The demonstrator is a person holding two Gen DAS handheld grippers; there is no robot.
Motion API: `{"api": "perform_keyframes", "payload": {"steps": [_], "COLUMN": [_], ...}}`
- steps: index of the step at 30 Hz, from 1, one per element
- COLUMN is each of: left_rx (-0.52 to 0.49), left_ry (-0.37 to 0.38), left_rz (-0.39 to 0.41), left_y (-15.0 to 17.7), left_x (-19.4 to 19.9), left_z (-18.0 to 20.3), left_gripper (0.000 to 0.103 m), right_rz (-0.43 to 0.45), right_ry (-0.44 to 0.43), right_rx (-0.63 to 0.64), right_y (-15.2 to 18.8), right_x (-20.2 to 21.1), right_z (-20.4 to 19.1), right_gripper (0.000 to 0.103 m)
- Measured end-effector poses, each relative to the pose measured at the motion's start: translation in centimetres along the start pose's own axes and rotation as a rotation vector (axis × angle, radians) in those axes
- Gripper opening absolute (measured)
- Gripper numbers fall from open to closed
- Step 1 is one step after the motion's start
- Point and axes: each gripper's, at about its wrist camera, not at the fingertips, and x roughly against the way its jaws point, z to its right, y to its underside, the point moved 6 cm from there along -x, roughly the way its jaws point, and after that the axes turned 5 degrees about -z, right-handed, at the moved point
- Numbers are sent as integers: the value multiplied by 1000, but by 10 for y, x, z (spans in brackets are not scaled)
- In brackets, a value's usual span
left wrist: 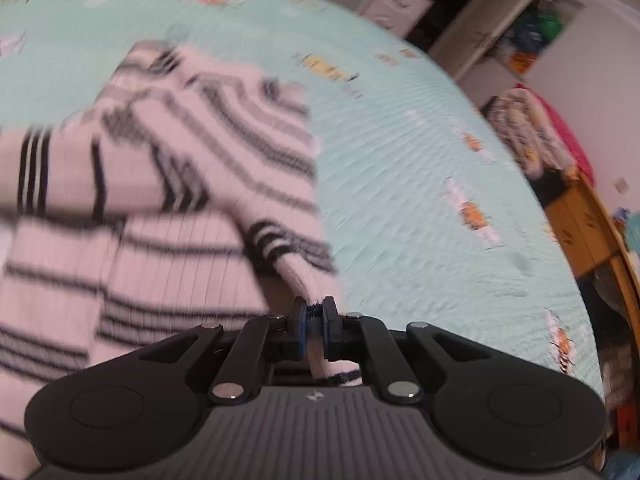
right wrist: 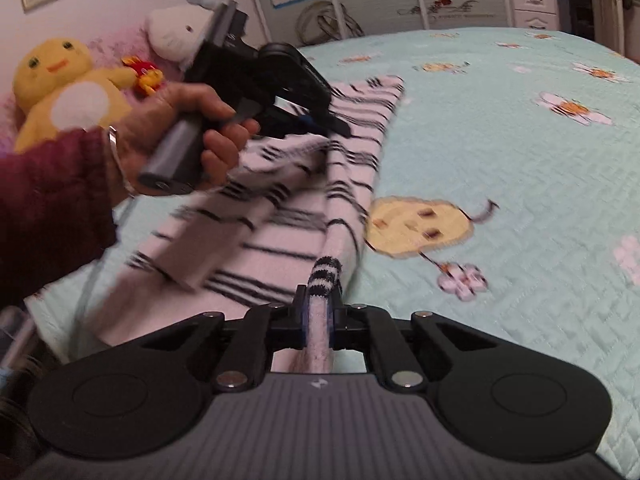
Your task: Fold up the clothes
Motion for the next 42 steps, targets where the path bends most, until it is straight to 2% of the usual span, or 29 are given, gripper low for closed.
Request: {"api": "perform_keyframes", "payload": {"steps": [2,5,8,9,10,12,13,14,17,18,20,22,23,24,25,26,27,28,33,35,37,40,42], "left_rx": [-36,-70,-84,-89,-84,-73,-63,-54,-52,-60,-77,-126,-141,-156,-163,-151,-138,-126,-34,-12,1,-5,45], "left_ry": [12,-10,-70,-86,-84,-78,-65,-53,-63,-28,43,111,105,97,46,0,-13,-25,74,85,102,85,30], "left_rz": [33,49,-1,-3,11,38,53,69,157,182,231,217,175,132,73,18,2,-13,72,103,99,119,166], "left_y": [-13,-23,-11,-6,-3,3,5,7,8,11,15,26,34,42,51,61,68,75,62,56,51,34,19], "left_x": [11,14,-1,-4,-2,4,11,17,51,63,87,92,81,69,50,32,22,13,42,54,54,51,54], "left_z": [3,-7,-27,-33,-38,-49,-50,-51,-45,-38,-23,-2,3,8,5,-3,-11,-18,-24,-28,-27,-24,-33], "left_gripper": [5,5,7,9,16,21,21,20,20,20,20,25,26,28,25,19,12,14,13,18,19,20,23], "right_rz": [4,-3,-100,-128,-156,-178,-189,-170,-105,-80,-59,-77,-100,-152,-205,-188,-166,-171,-127,-84,-49,-11,10], "right_ry": [-41,-103,-119,-174,-230,-265,-281,-307,-285,-264,-288,-352,-377,-353,-327,-305,-303,-304,-361,-342,-307,-248,-261], "right_rx": [10,47,128,106,83,48,31,-9,-92,-95,-121,-136,-126,-105,-84,-61,-46,-44,-106,-142,-168,-223,-273], "right_y": [-11,-27,-23,-19,-14,-8,-5,-6,-8,-9,-10,-6,0,10,21,28,29,27,8,-4,-15,-32,-46], "right_x": [3,-5,-38,-44,-51,-50,-50,-43,-24,-19,-16,-22,-30,-43,-56,-60,-58,-55,-35,-32,-33,-44,-55], "right_z": [-12,-39,-67,-71,-74,-70,-68,-60,-34,-28,-23,-29,-34,-37,-40,-42,-42,-42,-23,-8,7,26,35], "right_gripper": [8,8,17,25,27,27,27,28,28,28,28,28,28,27,24,16,16,16,22,22,22,27,30]}}
